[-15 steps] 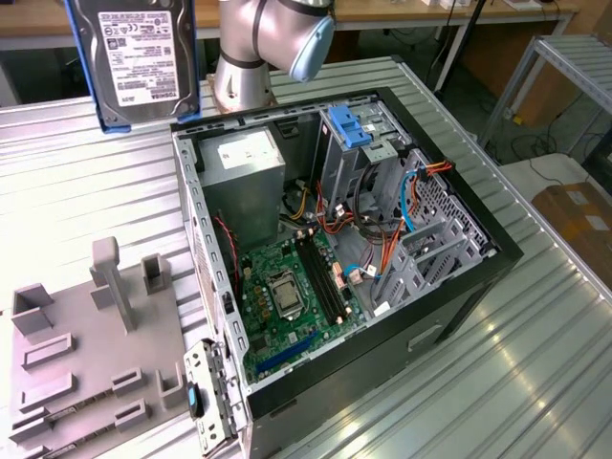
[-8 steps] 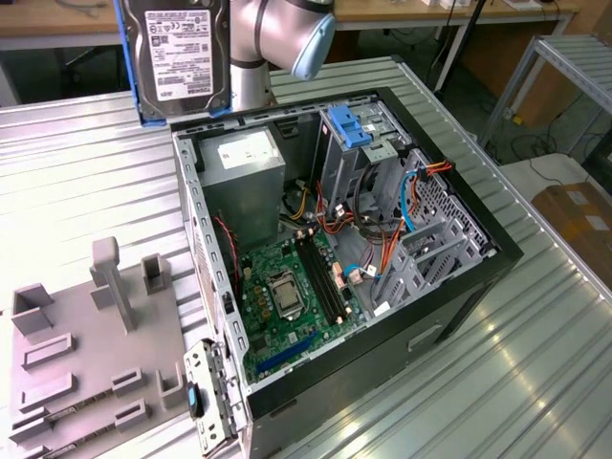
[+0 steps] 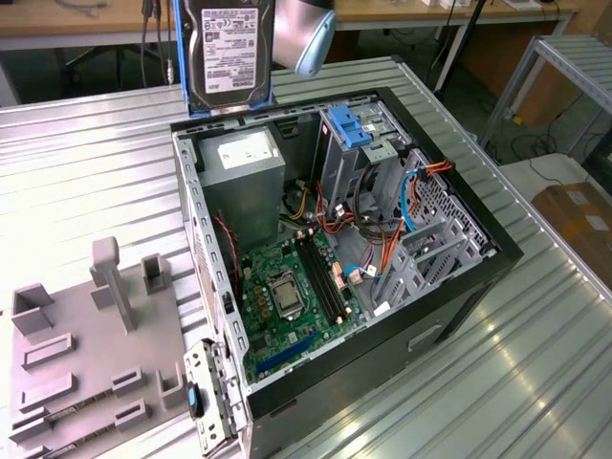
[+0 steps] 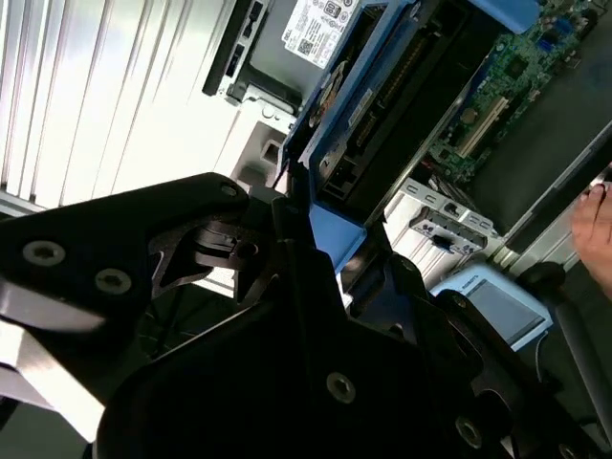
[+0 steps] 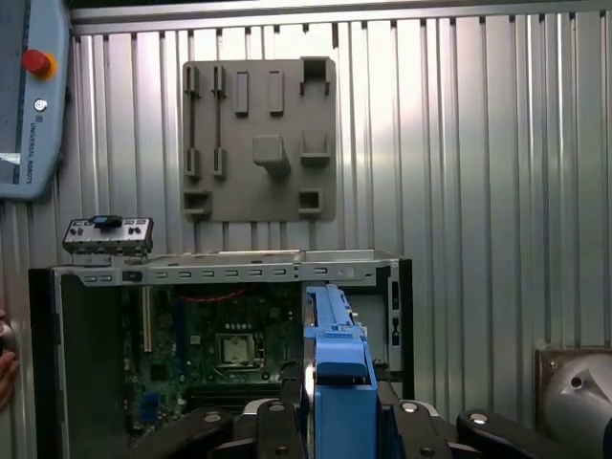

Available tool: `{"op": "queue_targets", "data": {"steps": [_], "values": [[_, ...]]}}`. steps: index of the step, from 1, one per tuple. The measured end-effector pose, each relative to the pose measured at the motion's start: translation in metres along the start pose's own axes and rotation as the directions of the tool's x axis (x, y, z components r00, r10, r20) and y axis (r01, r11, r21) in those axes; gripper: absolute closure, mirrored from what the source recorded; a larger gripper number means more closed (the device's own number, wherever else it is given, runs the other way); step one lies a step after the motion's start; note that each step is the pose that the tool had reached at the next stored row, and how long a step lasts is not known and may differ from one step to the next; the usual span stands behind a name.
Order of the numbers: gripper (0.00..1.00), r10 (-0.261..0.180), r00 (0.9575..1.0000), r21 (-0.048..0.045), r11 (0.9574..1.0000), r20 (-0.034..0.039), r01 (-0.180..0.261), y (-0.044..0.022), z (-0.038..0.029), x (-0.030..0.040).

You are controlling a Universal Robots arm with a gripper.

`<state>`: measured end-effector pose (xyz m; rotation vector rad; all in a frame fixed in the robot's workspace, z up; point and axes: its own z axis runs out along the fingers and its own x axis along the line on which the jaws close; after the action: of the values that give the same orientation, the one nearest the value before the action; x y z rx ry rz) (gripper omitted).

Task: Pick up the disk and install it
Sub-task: 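Pick up the disk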

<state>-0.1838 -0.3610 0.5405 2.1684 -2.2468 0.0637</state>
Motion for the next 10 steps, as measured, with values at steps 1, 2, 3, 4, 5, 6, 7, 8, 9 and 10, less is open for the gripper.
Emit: {"op": "queue_targets", "data": {"steps": [1, 2, 3, 4, 5, 6, 7, 8, 9, 10], "values": [[0.63, 0.0, 1.0, 0.0, 1.0, 0.0, 0.0, -0.0062, 0.0002, 0.0], [0.63, 0.0, 1.0, -0.0001, 1.0, 0.0, 0.0, -0.0098, 0.0004, 0.0002], [0.63, 0.0, 1.0, 0.0001, 1.0, 0.0001, 0.0, -0.0126, 0.0006, 0.0008], [0.63, 0.0, 1.0, 0.0, 1.0, 0.0001, 0.0, -0.0156, 0.0008, 0.0021], [0.63, 0.0, 1.0, -0.0001, 1.0, -0.0001, 0.0, -0.0177, 0.0009, 0.0032], [0.63, 0.0, 1.0, 0.0, 1.0, 0.0, 0.0, -0.0198, 0.0012, 0.0043], [0.63, 0.0, 1.0, 0.0001, 1.0, 0.0001, 0.0, -0.0216, 0.0015, 0.0055], [0.63, 0.0, 1.0, 0.0001, 1.0, 0.0001, 0.0, -0.0276, 0.0022, 0.0068], [0.63, 0.0, 1.0, -0.0001, 1.0, 0.0, 0.0, -0.0369, 0.0031, 0.0064], [0.63, 0.0, 1.0, 0.0001, 1.0, 0.0002, 0.0, -0.0429, 0.0038, 0.0062]]}}
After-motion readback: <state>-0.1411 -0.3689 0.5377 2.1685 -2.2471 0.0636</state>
